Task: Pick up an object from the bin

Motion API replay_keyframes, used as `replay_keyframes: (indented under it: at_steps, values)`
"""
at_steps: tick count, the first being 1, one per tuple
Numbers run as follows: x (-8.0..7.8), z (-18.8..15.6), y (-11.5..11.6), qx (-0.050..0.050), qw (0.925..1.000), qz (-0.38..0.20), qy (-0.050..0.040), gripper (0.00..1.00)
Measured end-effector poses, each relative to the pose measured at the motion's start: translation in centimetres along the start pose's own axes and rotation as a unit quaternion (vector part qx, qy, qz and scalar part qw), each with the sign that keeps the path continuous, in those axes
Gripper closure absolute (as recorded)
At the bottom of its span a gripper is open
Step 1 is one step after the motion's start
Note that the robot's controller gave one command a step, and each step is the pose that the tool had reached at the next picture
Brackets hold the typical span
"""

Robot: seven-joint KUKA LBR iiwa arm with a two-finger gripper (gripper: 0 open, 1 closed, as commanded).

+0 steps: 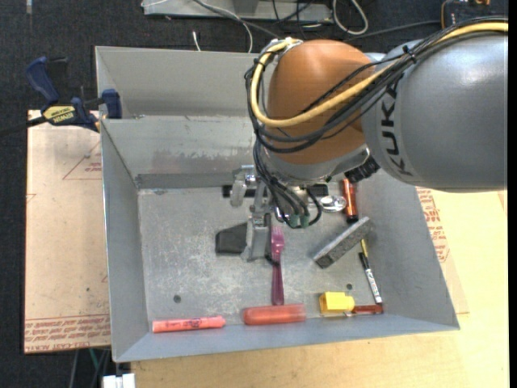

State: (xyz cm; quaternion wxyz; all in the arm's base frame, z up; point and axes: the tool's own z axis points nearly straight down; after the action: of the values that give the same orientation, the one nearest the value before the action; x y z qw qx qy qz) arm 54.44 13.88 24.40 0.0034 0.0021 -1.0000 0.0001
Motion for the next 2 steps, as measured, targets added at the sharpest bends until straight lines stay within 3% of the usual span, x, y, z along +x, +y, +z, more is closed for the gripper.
replay_keyframes:
  at_steps: [1,2]
  values:
    - [-0.2,-0.4,-0.1,-0.001,1.0,0.002,-0.0038,0.0]
    - [-2.4,12.5,-6.0,-0.001,1.0,0.004,-0.0056,0.0]
